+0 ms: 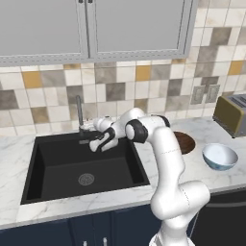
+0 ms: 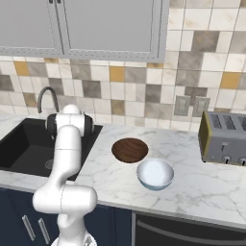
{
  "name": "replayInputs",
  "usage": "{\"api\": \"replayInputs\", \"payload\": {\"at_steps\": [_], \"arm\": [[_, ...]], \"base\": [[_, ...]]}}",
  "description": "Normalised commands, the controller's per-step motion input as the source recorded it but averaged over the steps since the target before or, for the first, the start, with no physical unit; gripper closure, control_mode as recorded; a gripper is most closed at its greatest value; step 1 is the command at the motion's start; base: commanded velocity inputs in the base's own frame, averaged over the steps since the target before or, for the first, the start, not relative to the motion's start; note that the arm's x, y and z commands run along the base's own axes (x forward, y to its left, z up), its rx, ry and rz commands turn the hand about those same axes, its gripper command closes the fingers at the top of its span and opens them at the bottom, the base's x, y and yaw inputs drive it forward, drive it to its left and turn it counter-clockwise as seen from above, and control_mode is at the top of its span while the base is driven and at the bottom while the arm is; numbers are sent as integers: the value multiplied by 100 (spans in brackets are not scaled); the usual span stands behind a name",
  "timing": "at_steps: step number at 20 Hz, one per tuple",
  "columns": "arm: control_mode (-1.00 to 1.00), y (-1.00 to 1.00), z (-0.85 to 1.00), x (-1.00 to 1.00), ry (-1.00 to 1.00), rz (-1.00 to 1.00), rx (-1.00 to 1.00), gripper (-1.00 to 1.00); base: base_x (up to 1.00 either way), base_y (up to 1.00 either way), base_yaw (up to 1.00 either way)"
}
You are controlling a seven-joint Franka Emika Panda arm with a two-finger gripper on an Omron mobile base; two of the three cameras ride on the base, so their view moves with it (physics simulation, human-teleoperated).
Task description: Rinse each bowl for a few seconds and place them down in the sink or on the counter.
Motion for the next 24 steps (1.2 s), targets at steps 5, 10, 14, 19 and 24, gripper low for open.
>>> {"api": "replayInputs", "payload": {"at_steps": [5,10,14,19,24], "arm": [[-100,-49,-60,5,0,-9,7,100],[-100,-55,-62,-1,0,-9,6,100],[-100,-59,-62,-4,0,-8,4,100],[-100,-61,-62,0,0,-6,5,100],[-100,-62,-62,0,0,-6,4,100]], "base": [[0,0,0],[0,0,0],[0,0,0],[0,0,0],[0,0,0]]}}
